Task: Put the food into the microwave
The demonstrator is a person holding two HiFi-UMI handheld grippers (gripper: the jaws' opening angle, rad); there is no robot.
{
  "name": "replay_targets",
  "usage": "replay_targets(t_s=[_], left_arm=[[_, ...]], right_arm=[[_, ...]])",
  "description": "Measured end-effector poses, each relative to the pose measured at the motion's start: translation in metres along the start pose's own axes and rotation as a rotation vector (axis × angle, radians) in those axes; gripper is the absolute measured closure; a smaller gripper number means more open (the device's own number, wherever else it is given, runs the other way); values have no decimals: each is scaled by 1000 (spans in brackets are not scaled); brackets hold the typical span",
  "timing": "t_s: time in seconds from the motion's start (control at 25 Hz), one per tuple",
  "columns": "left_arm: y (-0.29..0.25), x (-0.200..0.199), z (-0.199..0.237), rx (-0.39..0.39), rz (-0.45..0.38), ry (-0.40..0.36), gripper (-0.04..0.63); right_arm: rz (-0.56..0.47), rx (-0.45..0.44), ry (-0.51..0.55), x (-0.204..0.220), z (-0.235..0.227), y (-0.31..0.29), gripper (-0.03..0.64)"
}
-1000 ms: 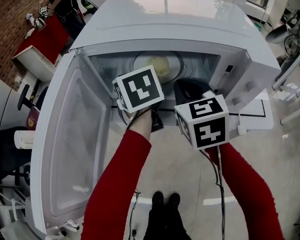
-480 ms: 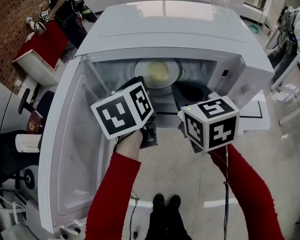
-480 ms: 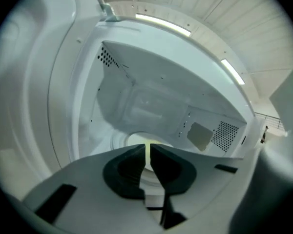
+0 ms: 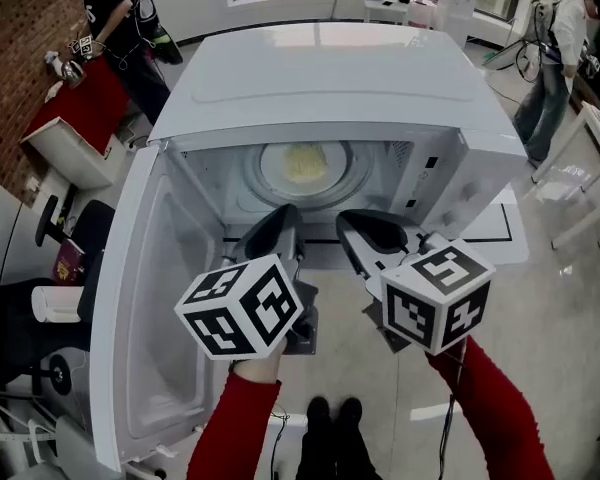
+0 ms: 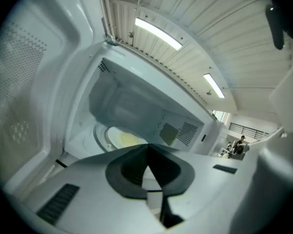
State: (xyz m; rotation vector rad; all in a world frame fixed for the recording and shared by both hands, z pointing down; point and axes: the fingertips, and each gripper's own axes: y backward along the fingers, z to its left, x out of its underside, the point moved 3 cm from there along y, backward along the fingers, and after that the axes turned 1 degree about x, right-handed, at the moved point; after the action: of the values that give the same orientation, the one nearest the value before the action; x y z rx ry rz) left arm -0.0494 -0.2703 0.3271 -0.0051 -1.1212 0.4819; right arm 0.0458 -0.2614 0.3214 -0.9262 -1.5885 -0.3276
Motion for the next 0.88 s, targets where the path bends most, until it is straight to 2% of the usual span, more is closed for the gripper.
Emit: replay_targets(t_s=[0.2,0.36,0.56,0.72,0.88], left_arm=[[33,19,-15,80,-7,-9,586],[58,38,-17,91,17,-70,586],[91,43,-24,121,36,-153,586],[119,44,-47,154,30,-165,586],[140,39,-60,196,12,-145,586]], right_arm=[[-60,-48,-56,7,21,33,603],[-59,-43,-59,25,32,54,603],[-54,-61,-152,47,54,76,603],[-62,-79,-187,55,74,103,603],[-105,-59,-197,51,89,120,603]])
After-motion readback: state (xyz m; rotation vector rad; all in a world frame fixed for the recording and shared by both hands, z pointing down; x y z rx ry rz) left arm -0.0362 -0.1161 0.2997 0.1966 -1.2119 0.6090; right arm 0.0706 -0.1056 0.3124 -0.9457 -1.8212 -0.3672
